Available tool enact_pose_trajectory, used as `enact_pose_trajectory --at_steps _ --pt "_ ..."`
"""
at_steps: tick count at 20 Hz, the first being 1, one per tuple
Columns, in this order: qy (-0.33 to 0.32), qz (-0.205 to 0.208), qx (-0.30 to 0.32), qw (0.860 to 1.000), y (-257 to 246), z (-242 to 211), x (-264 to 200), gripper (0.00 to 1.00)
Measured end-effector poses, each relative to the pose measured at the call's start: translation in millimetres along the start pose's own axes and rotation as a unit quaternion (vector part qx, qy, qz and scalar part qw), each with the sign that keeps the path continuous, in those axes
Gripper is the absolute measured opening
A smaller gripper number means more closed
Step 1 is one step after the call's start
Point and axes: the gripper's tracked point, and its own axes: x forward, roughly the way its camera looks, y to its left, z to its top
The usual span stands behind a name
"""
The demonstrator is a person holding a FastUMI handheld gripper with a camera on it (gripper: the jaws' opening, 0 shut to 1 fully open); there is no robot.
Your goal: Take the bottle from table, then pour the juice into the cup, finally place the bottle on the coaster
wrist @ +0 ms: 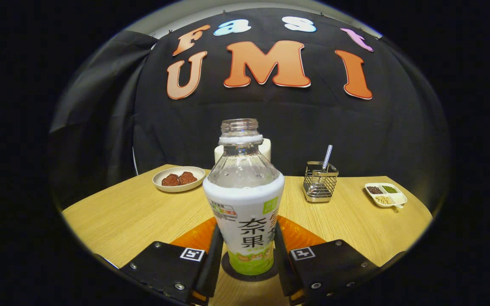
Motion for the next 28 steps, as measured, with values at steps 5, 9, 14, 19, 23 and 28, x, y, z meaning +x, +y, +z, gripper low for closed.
enact_pose_trajectory --at_steps 5,9,14,19,23,28 --pt "0.003 -0.001 -0.025 1.0 2.7 5.0 -2.7 0.72" --pt "-0.011 -0.006 -0.03 0.999 -2.6 23.4 -23.5 0.97" --pt "-0.045 -0.026 -0.008 0.999 -17.9 67.3 -84.5 0.98" --pt "-0.097 -0.036 0.002 0.995 -36.6 121.3 -166.2 0.97" --pt "-0.124 -0.055 -0.013 0.991 -54.4 146.0 -233.7 0.97" --pt "-0.154 -0.069 -0.034 0.985 -59.2 160.6 -302.2 0.97"
